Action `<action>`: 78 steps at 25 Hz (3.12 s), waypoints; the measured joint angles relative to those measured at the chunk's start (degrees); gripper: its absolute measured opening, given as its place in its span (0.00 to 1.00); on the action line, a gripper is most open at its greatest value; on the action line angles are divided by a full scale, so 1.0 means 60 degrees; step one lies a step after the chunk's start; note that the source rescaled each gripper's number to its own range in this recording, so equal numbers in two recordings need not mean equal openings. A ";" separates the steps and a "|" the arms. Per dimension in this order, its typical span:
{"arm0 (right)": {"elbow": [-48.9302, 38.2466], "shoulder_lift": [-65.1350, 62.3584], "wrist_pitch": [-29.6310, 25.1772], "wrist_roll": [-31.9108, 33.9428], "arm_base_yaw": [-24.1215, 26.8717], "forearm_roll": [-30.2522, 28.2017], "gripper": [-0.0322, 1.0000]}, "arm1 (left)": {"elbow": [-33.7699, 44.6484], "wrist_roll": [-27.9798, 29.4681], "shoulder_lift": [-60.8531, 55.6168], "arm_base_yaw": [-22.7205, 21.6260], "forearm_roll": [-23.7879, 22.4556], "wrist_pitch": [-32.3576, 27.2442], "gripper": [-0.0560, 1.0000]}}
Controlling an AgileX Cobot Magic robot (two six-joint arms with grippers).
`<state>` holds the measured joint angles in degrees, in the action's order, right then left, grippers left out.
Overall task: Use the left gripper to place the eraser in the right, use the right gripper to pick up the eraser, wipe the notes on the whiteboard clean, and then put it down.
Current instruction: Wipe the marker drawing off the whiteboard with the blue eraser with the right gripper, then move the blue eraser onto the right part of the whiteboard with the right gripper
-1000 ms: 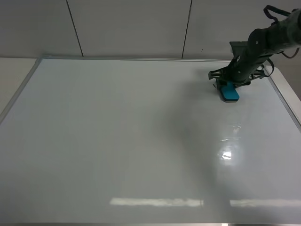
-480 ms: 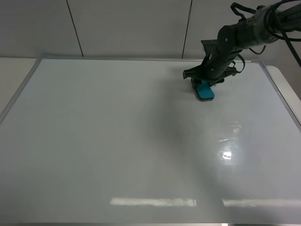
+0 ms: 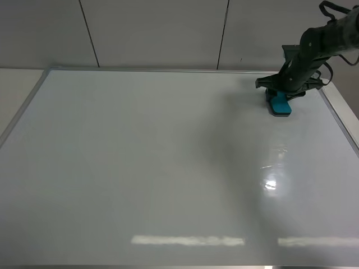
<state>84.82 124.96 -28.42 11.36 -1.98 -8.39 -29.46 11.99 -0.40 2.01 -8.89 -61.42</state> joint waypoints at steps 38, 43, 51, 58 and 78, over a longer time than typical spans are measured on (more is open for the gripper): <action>-0.5387 -0.4145 0.1093 -0.0008 -0.2099 0.0334 0.05 | 0.0000 -0.0026 0.0000 0.0000 0.0000 0.0000 1.00; -0.7604 -0.5240 0.1876 -0.0065 -0.1024 0.0334 0.05 | 0.0000 -0.0026 0.0000 0.0000 0.0000 0.0000 1.00; -0.8516 -0.6154 0.2255 -0.0477 -0.0232 0.0295 0.05 | 0.0000 -0.0035 0.0000 0.0000 0.0000 0.0000 1.00; -0.8516 -0.5966 0.1949 -0.0826 -0.0232 0.0304 0.05 | 0.0000 -0.0035 0.0000 0.0000 0.0000 0.0000 1.00; -0.8516 -0.5918 0.2323 -0.0844 -0.0232 0.0493 0.99 | 0.0000 -0.0035 0.0000 0.0000 0.0000 0.0000 1.00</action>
<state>33.72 89.45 -14.48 6.30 -3.37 -5.43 -29.46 11.78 -0.40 2.01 -8.89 -61.42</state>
